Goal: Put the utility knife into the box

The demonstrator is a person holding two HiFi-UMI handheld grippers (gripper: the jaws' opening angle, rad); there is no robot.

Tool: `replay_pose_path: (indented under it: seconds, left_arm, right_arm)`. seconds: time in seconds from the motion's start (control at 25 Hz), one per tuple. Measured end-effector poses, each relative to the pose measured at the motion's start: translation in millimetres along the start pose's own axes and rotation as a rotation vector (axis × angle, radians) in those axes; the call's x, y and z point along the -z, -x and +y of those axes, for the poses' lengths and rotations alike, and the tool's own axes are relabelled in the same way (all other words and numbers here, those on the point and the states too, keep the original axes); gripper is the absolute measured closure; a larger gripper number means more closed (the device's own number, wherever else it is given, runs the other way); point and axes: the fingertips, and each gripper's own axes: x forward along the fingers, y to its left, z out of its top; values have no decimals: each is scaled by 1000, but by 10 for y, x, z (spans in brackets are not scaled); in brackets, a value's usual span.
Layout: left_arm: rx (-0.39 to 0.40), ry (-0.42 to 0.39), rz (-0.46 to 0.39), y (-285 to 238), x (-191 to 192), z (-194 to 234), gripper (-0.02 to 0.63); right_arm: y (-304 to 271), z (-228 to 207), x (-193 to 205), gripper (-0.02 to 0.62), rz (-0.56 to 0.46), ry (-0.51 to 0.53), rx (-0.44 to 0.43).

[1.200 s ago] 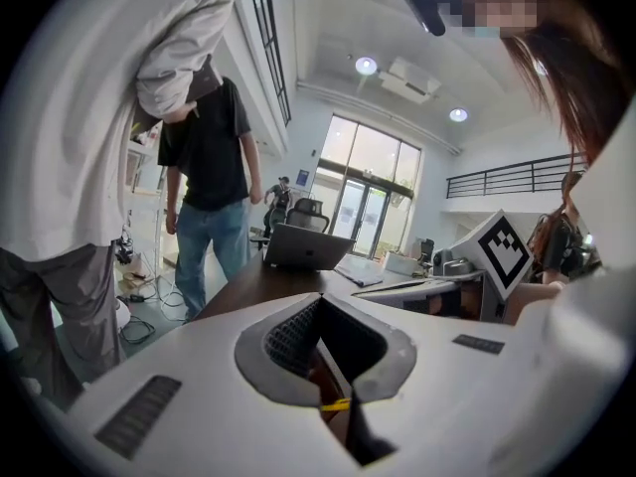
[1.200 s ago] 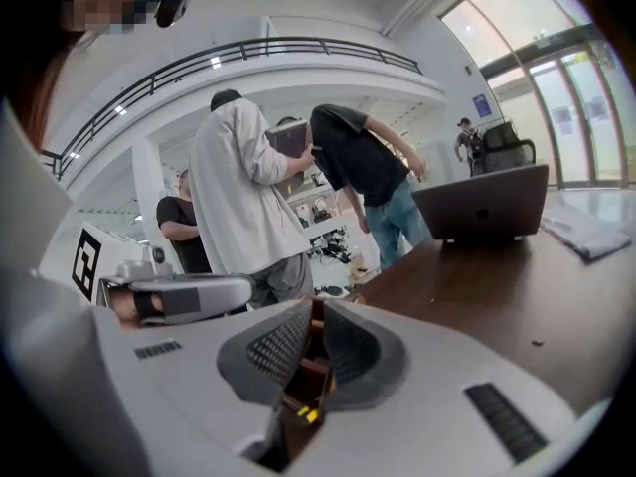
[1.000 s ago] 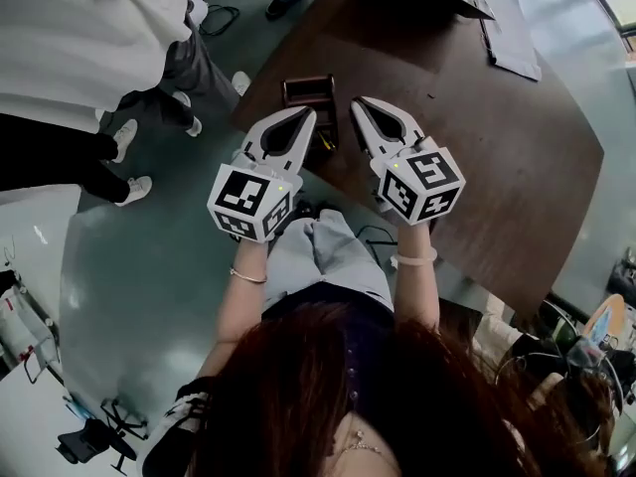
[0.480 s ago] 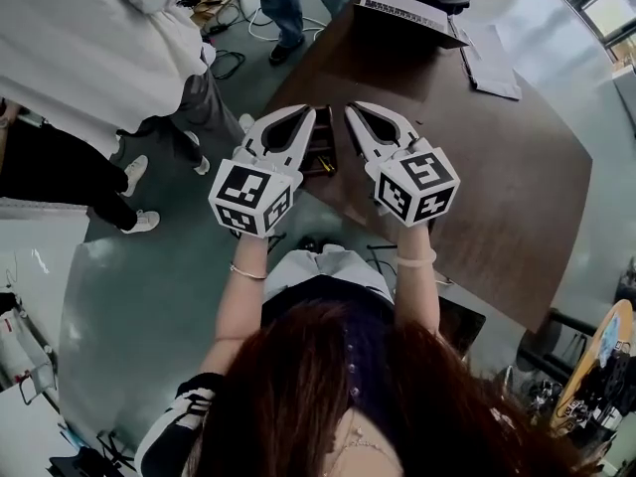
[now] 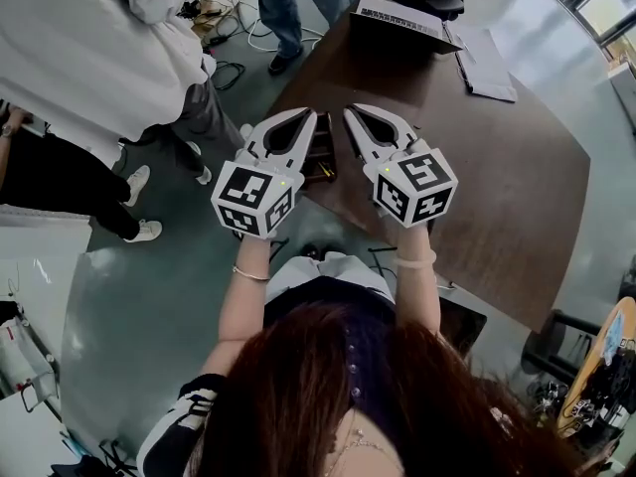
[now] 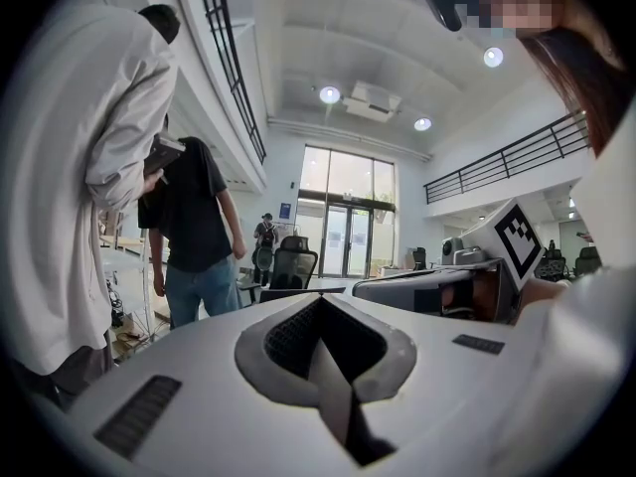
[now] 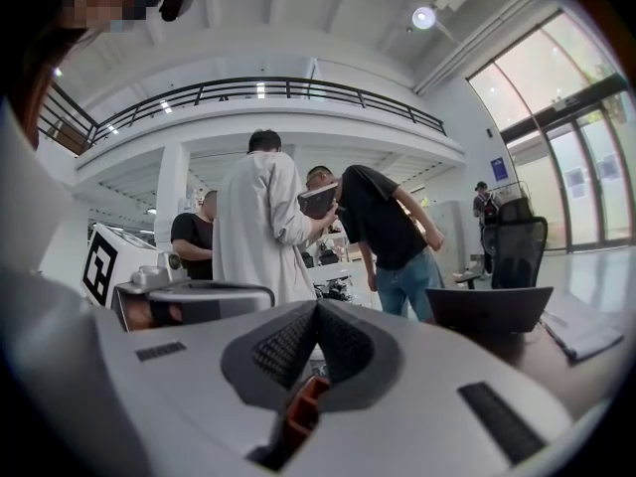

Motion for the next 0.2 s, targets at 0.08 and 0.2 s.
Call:
replay_pose_path:
  seconds: [0.08, 0.2]
  left_arm:
    - [5, 3, 3, 0, 13, -17, 614]
    - [11, 2, 9, 3, 24, -34, 614]
  right_arm:
    - [0, 3, 0, 580, 0, 2, 2]
    - [-2, 17, -19, 580, -2, 9, 1]
